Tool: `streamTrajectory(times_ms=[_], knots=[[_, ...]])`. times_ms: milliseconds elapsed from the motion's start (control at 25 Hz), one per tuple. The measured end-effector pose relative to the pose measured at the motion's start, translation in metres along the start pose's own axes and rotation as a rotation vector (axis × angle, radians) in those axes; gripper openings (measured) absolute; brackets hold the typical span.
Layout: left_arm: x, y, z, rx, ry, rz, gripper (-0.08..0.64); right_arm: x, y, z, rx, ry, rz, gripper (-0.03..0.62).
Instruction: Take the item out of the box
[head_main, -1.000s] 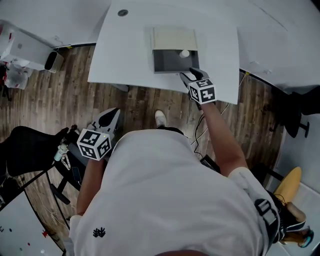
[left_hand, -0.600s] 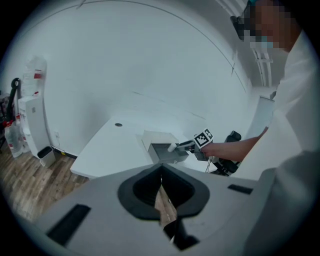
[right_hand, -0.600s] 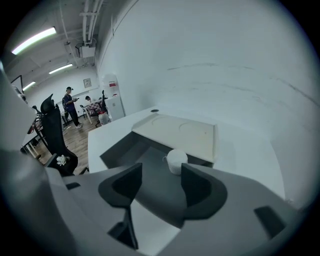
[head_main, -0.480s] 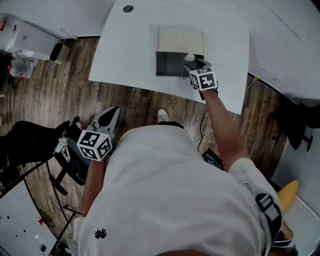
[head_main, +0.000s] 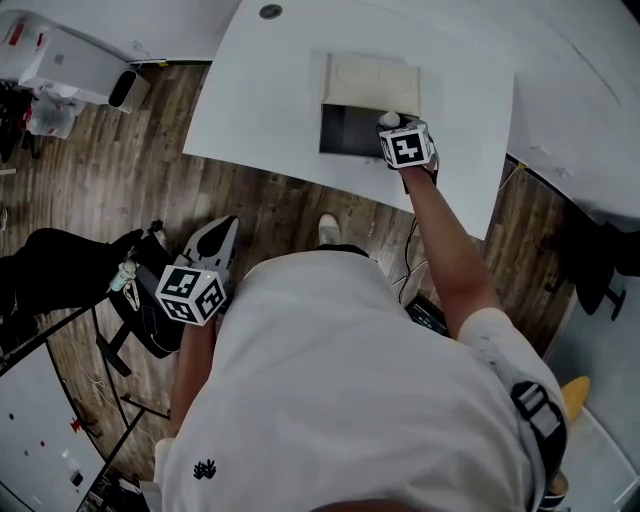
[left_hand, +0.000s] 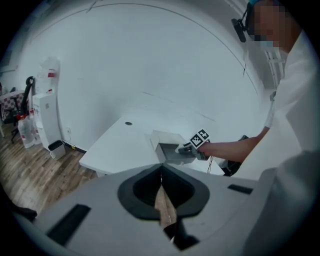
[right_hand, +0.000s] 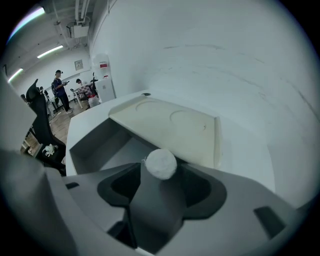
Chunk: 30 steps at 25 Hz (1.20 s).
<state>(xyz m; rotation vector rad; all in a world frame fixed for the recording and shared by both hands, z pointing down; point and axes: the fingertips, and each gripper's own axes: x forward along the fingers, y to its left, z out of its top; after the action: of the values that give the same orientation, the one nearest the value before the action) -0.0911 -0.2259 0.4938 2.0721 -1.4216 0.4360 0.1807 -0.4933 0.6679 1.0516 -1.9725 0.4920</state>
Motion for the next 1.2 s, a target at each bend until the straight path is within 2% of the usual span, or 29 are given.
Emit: streamTrajectory(times_ms=[320, 720, 1200], knots=[[-0.001, 0.001, -0.005, -0.012, -0.004, 0.007, 0.008, 0.002, -0.004, 0.002, -0.032, -0.003, -0.032, 0.178], [-0.011, 0.005, -0.004, 0.023, -0.022, -0.038, 0.008, -0.020, 0.005, 0.004, -0.026, -0.058, -0.036, 0.167], [-0.047, 0.015, -0.025, 0.071, -0.029, -0.142, 0.008, -0.096, 0.041, 0.006, 0.019, -0.161, -0.101, 0.164]])
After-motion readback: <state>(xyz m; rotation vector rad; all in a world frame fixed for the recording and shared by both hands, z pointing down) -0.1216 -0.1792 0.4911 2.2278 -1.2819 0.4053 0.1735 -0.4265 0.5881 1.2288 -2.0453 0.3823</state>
